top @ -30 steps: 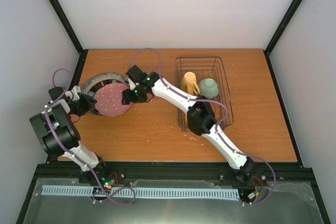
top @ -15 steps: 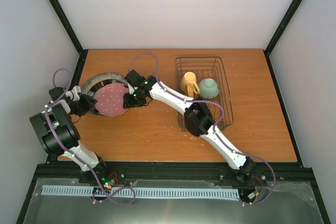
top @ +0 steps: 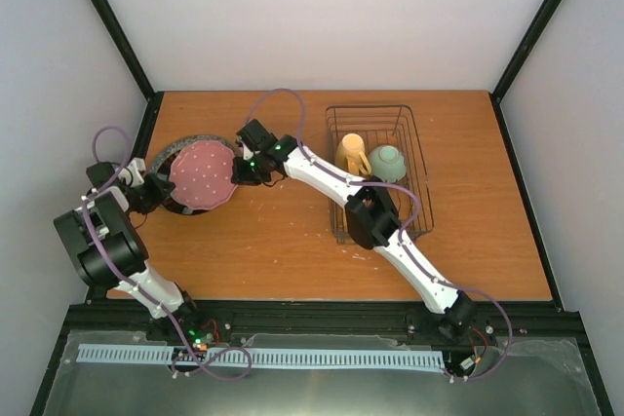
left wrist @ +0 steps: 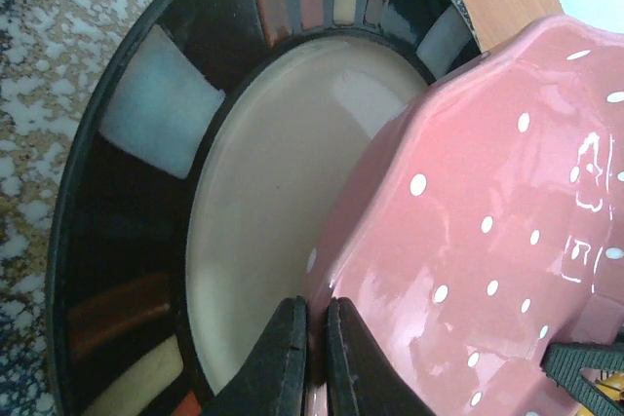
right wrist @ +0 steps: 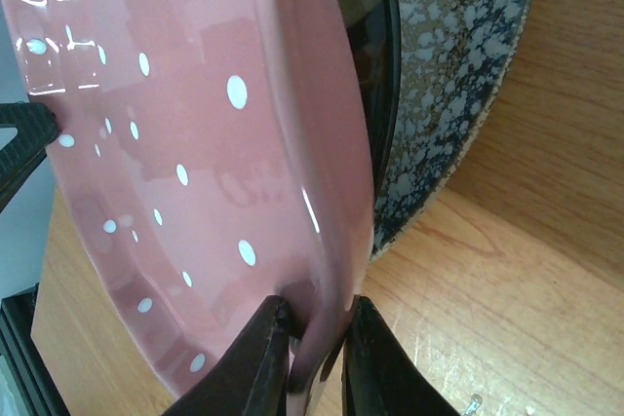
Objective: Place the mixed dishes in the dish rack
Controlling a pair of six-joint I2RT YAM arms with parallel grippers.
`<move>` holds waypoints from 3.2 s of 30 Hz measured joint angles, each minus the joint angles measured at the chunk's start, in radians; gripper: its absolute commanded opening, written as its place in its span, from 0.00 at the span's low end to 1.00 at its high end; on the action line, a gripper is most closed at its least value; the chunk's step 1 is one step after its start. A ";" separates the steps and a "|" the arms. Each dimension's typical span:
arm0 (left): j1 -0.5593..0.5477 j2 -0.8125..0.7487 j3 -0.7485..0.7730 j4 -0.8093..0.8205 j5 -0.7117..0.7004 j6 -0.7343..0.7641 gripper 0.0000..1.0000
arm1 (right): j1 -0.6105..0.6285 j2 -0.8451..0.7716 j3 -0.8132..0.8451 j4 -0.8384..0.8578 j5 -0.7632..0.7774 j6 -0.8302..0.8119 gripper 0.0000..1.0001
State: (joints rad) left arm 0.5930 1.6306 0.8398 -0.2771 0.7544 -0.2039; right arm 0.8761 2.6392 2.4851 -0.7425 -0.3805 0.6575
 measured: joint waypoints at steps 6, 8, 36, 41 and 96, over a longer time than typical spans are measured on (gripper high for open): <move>-0.002 0.000 0.000 -0.004 0.005 -0.002 0.33 | 0.002 -0.023 -0.042 0.034 0.009 -0.008 0.03; -0.009 -0.001 0.000 -0.012 0.013 -0.004 0.46 | 0.006 -0.037 -0.054 0.049 0.018 -0.017 0.03; 0.006 -0.084 -0.046 0.187 0.281 -0.094 0.24 | -0.016 -0.124 -0.068 -0.003 0.013 -0.045 0.03; 0.008 -0.107 -0.062 0.280 0.355 -0.172 0.27 | -0.028 -0.127 -0.052 -0.019 -0.026 -0.064 0.03; -0.306 -0.392 0.117 0.271 0.592 -0.367 1.00 | -0.103 -0.752 -0.520 0.249 -0.325 -0.120 0.03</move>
State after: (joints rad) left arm 0.2874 1.2388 0.9573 -0.0063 1.3468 -0.5713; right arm 0.7731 1.8877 1.9648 -0.4934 -0.7059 0.5373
